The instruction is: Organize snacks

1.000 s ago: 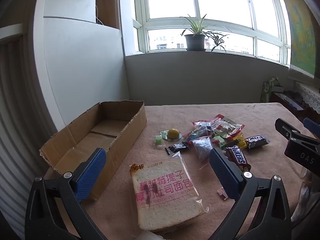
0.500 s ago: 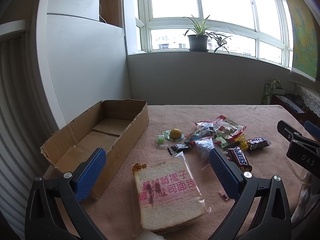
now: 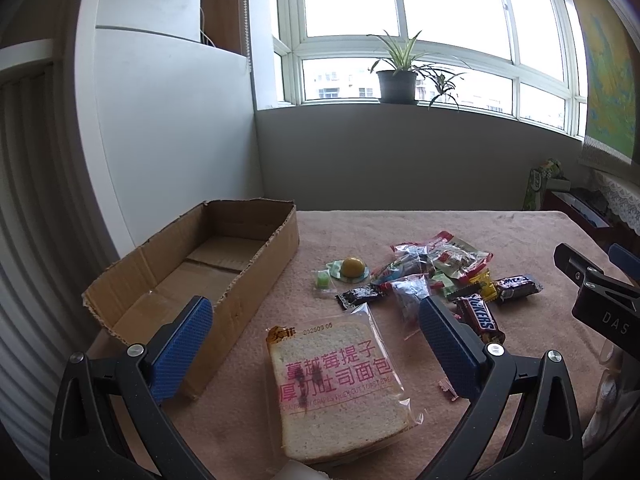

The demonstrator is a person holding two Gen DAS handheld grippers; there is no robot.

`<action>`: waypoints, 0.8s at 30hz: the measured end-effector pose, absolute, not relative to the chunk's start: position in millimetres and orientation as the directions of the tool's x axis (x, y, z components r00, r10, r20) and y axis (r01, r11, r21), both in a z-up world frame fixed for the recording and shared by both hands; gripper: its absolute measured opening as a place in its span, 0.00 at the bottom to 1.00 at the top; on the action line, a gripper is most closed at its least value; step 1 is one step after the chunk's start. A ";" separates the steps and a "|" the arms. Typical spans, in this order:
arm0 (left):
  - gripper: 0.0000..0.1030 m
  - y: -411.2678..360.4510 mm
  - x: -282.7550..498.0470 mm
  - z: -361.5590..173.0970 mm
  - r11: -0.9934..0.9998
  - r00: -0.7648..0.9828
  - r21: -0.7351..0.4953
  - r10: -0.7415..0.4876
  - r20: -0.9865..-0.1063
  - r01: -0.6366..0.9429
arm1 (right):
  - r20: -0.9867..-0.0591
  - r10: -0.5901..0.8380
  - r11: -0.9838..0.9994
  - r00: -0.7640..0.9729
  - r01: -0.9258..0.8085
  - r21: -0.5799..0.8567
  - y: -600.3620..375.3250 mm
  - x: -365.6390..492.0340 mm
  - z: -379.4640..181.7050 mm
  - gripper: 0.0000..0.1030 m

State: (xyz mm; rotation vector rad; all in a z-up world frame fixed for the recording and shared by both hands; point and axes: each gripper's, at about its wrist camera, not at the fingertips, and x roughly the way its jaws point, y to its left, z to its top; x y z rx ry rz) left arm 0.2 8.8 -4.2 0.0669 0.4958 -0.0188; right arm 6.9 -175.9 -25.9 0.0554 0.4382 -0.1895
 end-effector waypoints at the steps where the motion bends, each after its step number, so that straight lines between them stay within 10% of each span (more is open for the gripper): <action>1: 0.99 8.8 0.3 -4.3 0.998 0.879 0.060 -0.002 -0.476 0.035 | -0.426 -0.171 0.981 0.888 0.195 0.012 -175.8 6.8 -26.0 1.00; 24: 0.99 11.2 0.9 -5.4 0.998 0.879 0.058 0.004 -0.477 0.027 | -0.429 -0.168 0.981 0.888 0.192 0.011 -175.0 5.9 -27.4 1.00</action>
